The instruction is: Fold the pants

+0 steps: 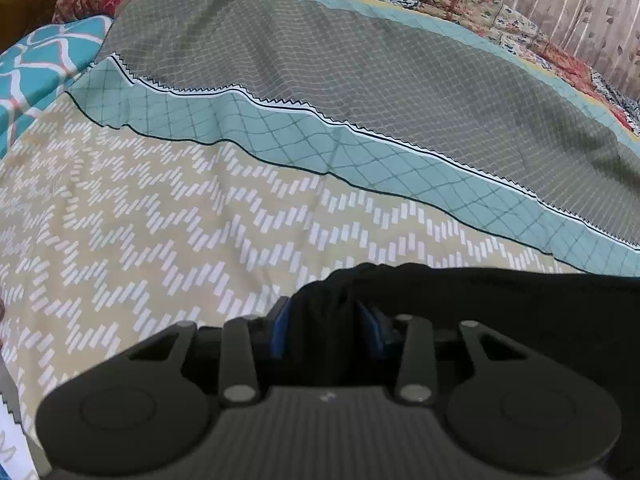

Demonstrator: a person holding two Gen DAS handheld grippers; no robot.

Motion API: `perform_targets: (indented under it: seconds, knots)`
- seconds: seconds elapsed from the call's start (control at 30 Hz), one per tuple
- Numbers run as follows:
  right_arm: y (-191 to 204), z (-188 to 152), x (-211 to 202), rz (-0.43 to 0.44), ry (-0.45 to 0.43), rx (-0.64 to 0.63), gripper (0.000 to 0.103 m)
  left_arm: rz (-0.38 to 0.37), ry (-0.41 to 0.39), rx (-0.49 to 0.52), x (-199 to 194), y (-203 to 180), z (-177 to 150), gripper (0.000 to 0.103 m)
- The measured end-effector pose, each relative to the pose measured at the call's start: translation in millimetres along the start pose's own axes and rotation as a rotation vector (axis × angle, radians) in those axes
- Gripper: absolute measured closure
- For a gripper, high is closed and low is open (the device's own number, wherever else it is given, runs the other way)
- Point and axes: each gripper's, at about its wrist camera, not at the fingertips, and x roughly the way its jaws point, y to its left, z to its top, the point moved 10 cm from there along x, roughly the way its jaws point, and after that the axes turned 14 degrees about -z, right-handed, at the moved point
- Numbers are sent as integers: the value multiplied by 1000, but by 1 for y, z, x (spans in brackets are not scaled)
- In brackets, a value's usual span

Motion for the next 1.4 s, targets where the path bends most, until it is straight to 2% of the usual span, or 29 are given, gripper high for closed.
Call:
perform_targets:
  seconds: [0.03, 0.1, 0.13, 0.2, 0.27, 0.37, 0.43, 0.57, 0.6, 0.67, 0.7, 0.77, 0.83, 0.97, 1.0, 1.1, 1.13, 1.17, 1.2, 1.3, 1.37, 1.4]
  knots:
    - [-11, -8, 10, -35, 56, -22, 87, 4, 0, 6, 0, -1, 0, 68]
    - [-21, -29, 24, -48, 178, -65, 78, 6, -1, 5, 0, -1, 0, 68]
    - [-28, -31, 23, -65, 171, -64, 61, 0, -2, -4, -1, 0, 1, 68]
    - [-39, -26, 13, -95, 108, -35, 37, -11, -5, -18, -2, 1, 1, 68]
    - [-43, -25, 5, -112, 70, -30, 37, -18, -5, -24, -3, 2, 2, 70]
    - [-46, -33, 5, -147, 78, -47, 37, -31, -10, -25, -6, 1, 3, 75]
    - [-49, -45, 6, -142, 118, -67, 37, -47, -19, -30, -9, 0, 4, 77]
    - [-62, -72, 11, -109, 226, -225, 37, -65, -27, -29, -12, -1, 3, 79]
    - [-67, -70, 8, -103, 225, -227, 38, -68, -28, -26, -13, -1, 2, 79]
    - [-85, -58, -9, -148, 189, -183, 48, -72, -32, -21, -15, -3, 2, 79]
    - [-86, -46, -23, -127, 137, -149, 54, -74, -35, -19, -17, -4, 2, 79]
    - [-68, -30, -42, -50, 80, -166, 54, -75, -40, -15, -18, -5, 2, 79]
    - [-33, -19, -48, 28, 70, -209, 54, -73, -46, -15, -19, -7, 2, 79]
    - [37, -28, -14, 77, 192, -263, 47, -68, -51, -25, -20, -9, 1, 79]
    - [51, -35, 0, 56, 226, -283, 43, -67, -49, -26, -19, -9, 0, 79]
    - [67, -70, 40, -14, 411, -300, 43, -65, -42, -24, -19, -9, 0, 79]
    - [67, -71, 46, -24, 409, -277, 48, -67, -41, -24, -19, -9, 1, 79]
    - [67, -67, 47, -32, 378, -259, 61, -67, -42, -24, -19, -9, 1, 80]
    - [68, -63, 46, -31, 357, -256, 97, -69, -44, -21, -20, -9, 2, 83]
    - [73, -51, 45, -10, 314, -248, 97, -71, -63, -20, -21, -11, 7, 87]
    - [80, -30, 41, 46, 245, -164, 97, -70, -80, -21, -21, -13, 11, 87]
    - [83, -15, 39, 94, 207, -82, 97, -73, -89, -24, -20, -15, 13, 87]
